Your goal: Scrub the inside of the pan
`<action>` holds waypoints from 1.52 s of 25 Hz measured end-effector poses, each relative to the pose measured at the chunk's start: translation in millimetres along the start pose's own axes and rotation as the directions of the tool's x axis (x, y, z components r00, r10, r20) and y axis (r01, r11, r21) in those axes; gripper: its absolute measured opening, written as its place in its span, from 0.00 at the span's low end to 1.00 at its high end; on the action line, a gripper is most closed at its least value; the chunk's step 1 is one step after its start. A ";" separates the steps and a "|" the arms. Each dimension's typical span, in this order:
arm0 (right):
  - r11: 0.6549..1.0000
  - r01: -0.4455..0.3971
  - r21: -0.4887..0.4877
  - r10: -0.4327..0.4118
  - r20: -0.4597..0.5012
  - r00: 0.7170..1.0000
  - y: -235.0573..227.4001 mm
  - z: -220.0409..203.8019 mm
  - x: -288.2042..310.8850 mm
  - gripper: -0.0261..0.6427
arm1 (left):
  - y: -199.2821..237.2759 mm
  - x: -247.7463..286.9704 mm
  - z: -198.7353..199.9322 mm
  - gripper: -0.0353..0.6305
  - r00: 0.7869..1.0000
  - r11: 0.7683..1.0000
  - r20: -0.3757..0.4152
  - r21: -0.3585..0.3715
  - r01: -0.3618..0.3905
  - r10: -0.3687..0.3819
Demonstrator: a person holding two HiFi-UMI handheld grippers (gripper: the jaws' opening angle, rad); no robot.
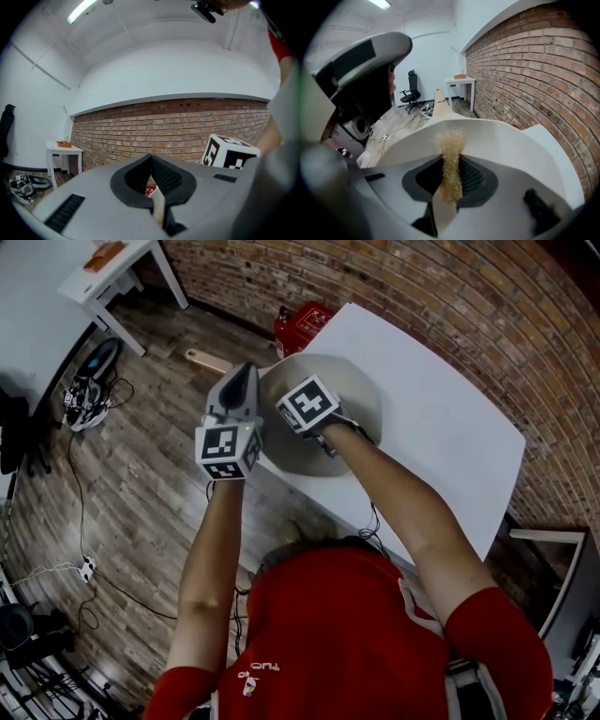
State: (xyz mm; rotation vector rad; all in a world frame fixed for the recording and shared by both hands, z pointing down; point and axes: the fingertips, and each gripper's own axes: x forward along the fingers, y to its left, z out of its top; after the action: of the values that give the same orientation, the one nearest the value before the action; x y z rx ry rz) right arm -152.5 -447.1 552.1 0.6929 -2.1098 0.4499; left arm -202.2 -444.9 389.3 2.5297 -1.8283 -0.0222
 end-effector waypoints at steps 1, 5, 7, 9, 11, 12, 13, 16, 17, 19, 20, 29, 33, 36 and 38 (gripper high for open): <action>1.000 0.000 -0.012 0.000 -0.016 1.000 -0.5 -3.2 3.3 0.17 | -0.6 0.1 0.6 0.07 1.000 1.000 0.000 0.000 -0.004 0.004; 0.996 -0.075 -0.053 0.074 -0.021 0.997 19.0 -3.4 14.6 0.17 | 0.0 -7.0 6.9 0.07 1.000 1.000 0.005 0.002 -0.017 0.017; 0.989 -0.127 -0.077 0.127 0.000 0.992 33.4 0.6 21.2 0.17 | 0.1 -11.9 10.2 0.07 1.000 1.000 0.011 -0.001 -0.022 0.022; 0.988 -0.132 -0.084 0.131 -0.011 0.991 35.1 -2.5 26.0 0.17 | -0.8 -14.2 12.2 0.07 1.000 1.000 0.016 -0.004 -0.023 0.023; 0.992 -0.096 -0.080 0.093 -0.046 0.995 26.0 -10.1 28.9 0.17 | -0.6 -16.3 13.3 0.07 1.000 1.000 0.016 -0.005 -0.020 0.020; 0.995 -0.066 -0.075 0.061 -0.071 0.996 17.3 -15.3 29.3 0.17 | 0.0 -16.9 13.3 0.07 1.000 1.000 0.015 -0.004 -0.019 0.019; 0.997 -0.033 -0.065 0.026 -0.101 0.995 6.3 -21.7 28.4 0.17 | 0.7 -17.0 13.0 0.07 1.000 1.000 0.014 -0.004 -0.018 0.018; 0.998 0.061 -0.014 -0.063 -0.172 0.983 -27.6 -39.9 22.2 0.17 | 2.2 -17.7 11.2 0.07 1.000 1.000 0.011 -0.010 -0.018 0.018; 0.996 0.086 -0.001 -0.085 -0.180 0.980 -35.9 -43.0 19.0 0.17 | 2.6 -18.9 11.2 0.07 1.000 1.000 0.011 -0.011 -0.017 0.017; 0.993 0.120 0.019 -0.114 -0.192 0.975 -44.6 -47.6 10.2 0.17 | 3.0 -22.2 12.0 0.07 1.000 1.000 0.013 -0.010 -0.010 0.010; 0.992 0.122 0.024 -0.115 -0.193 0.975 -44.2 -48.7 6.2 0.17 | 3.0 -23.8 12.6 0.07 1.000 1.000 0.014 -0.009 -0.007 0.007; 0.990 -0.130 -0.058 0.121 -0.145 0.982 49.7 -34.0 -18.2 0.17 | 1.2 -32.6 13.3 0.07 1.000 1.000 0.016 -0.016 0.001 0.000; 0.991 -0.116 -0.071 0.101 -0.186 0.977 48.4 -47.1 -17.4 0.17 | -3.8 -35.7 12.7 0.07 1.000 1.000 0.016 -0.015 0.006 -0.006; 0.998 -0.050 -0.040 0.041 -0.206 0.978 24.5 -60.8 -25.6 0.17 | -6.0 -42.6 13.7 0.07 1.000 1.000 0.016 -0.019 0.006 -0.006; 1.000 -0.005 -0.021 0.000 -0.217 0.976 10.7 -69.8 -33.7 0.17 | -5.4 -50.6 13.5 0.07 1.000 1.000 0.015 -0.021 0.005 -0.005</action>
State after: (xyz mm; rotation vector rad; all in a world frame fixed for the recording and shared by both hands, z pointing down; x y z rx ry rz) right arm -99.8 -390.6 564.1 0.6004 -1.9077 0.4812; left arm -213.3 -395.2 375.7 2.5267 -1.8174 -0.0610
